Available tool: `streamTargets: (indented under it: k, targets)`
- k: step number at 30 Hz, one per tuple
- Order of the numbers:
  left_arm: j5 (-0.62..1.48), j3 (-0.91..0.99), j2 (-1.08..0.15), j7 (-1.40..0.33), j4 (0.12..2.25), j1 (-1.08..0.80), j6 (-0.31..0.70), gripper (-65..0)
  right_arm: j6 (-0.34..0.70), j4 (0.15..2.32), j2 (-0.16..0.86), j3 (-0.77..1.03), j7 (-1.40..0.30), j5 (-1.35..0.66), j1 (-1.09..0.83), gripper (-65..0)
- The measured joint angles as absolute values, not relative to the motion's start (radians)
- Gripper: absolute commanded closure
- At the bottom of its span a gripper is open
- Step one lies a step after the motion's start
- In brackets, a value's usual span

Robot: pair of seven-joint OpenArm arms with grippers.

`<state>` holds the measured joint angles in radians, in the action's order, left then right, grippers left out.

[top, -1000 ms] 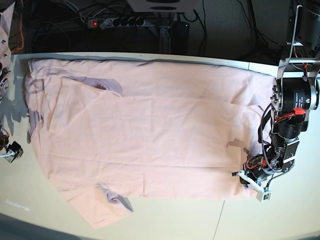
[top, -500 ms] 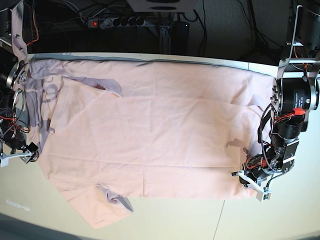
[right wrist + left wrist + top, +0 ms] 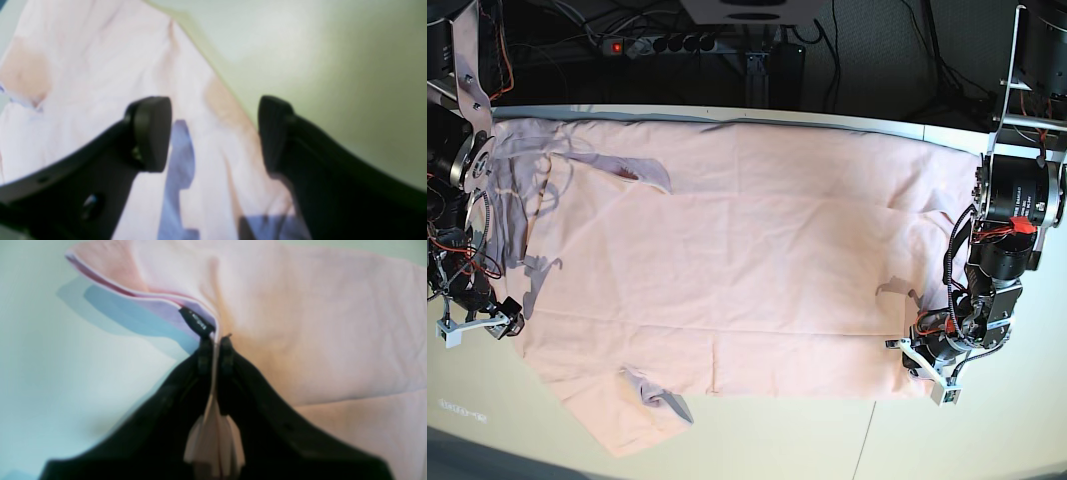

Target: Fold the T-shirt properly

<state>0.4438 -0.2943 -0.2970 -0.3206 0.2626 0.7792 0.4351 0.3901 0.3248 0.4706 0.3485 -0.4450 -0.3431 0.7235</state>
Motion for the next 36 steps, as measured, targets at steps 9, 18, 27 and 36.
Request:
streamTargets:
  k: [9,18,27,36]
  targets:
    - [0.438,-0.294,-0.297,-0.338,0.262,0.792,0.437,0.0,0.395,0.321,0.418,0.348,-0.461,-0.272,0.775,-39.4]
    - [0.437,-0.295,-0.299,-0.340,0.262,0.793,0.438,0.0,0.396,0.319,0.416,0.347,-0.472,-0.171,0.791,-39.4]
    - [0.438,-0.295,-0.324,-0.329,0.262,0.793,0.442,0.0,0.400,0.318,0.447,0.243,-0.429,-0.147,0.789,-8.3]
    - [0.480,-0.296,-0.338,-0.319,0.260,0.790,0.442,0.0,0.400,0.347,0.451,0.161,-0.412,-0.106,0.789,0.0]
